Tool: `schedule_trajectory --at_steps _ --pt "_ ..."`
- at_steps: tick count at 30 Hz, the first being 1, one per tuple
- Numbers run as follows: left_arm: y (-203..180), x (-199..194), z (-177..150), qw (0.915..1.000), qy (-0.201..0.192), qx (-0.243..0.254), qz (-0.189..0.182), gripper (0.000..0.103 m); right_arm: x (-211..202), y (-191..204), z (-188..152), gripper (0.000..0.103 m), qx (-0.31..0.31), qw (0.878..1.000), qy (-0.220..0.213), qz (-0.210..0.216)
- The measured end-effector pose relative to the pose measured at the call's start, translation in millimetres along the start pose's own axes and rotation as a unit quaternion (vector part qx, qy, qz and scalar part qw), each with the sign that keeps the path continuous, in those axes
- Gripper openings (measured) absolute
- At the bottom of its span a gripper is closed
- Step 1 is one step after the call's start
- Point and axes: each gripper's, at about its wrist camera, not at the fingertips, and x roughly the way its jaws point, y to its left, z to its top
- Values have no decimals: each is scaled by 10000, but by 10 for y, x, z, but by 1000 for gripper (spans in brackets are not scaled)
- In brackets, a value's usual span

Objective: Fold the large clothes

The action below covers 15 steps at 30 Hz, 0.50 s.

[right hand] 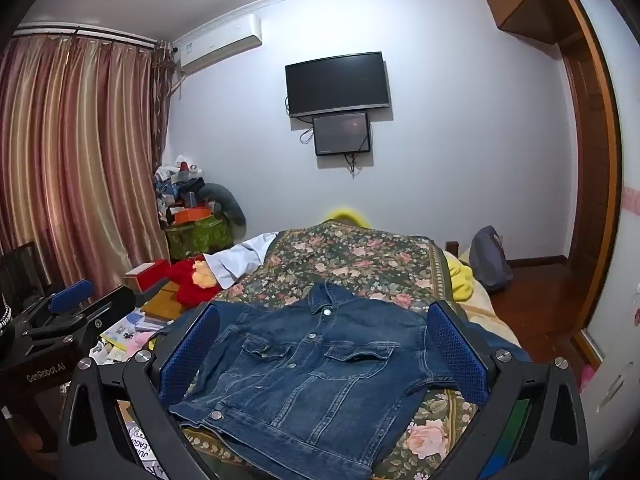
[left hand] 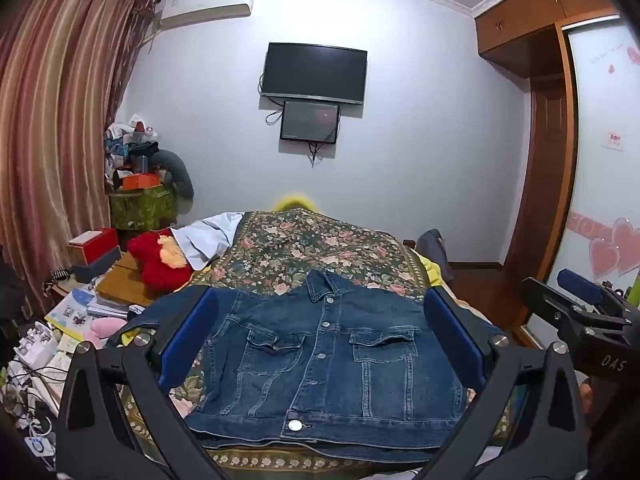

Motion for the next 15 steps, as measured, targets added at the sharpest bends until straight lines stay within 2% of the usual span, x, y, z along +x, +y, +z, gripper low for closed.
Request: schedule_trajectory --at_steps 6,15 --pt "158 17 -18 10000 -45 -44 2 103 -2 6 12 103 -6 10000 -7 -2" --pt "-18 13 4 9999 -13 138 96 103 -9 27 21 103 -30 10000 -17 -1"
